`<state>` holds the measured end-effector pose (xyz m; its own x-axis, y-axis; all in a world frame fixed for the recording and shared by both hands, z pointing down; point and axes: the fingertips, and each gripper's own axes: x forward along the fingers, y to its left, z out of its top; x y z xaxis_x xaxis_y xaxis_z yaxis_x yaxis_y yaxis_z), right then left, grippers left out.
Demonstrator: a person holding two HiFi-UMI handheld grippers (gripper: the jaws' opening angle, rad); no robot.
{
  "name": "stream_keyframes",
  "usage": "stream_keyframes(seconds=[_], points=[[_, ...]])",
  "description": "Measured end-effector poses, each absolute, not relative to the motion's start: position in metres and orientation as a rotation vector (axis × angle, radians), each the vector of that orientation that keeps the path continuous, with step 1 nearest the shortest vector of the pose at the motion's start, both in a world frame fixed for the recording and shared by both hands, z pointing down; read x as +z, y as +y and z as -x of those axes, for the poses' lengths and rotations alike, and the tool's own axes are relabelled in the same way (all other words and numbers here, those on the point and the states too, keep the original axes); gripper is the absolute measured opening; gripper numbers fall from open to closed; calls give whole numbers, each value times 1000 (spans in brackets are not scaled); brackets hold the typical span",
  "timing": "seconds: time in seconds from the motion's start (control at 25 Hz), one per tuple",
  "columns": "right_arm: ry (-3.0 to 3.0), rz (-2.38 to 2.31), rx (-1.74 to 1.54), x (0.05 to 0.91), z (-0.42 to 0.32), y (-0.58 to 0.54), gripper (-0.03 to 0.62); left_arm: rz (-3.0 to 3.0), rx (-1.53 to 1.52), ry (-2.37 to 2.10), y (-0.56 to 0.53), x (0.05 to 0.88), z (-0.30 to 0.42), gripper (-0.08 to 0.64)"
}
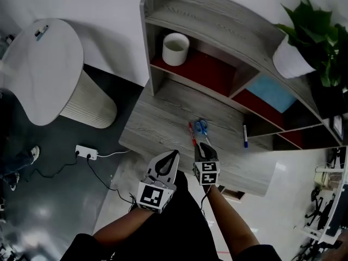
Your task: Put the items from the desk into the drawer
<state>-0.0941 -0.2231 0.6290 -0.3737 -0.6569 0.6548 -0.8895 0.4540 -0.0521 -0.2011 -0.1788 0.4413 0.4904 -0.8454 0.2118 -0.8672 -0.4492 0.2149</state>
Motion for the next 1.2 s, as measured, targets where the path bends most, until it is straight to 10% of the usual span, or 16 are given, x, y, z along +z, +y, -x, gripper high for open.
stream_keyframes(seconds=[1.2], points=[[-1974,-1086,500,755,89,-249,91,-2368,167,-1520,-192,468,203,3]])
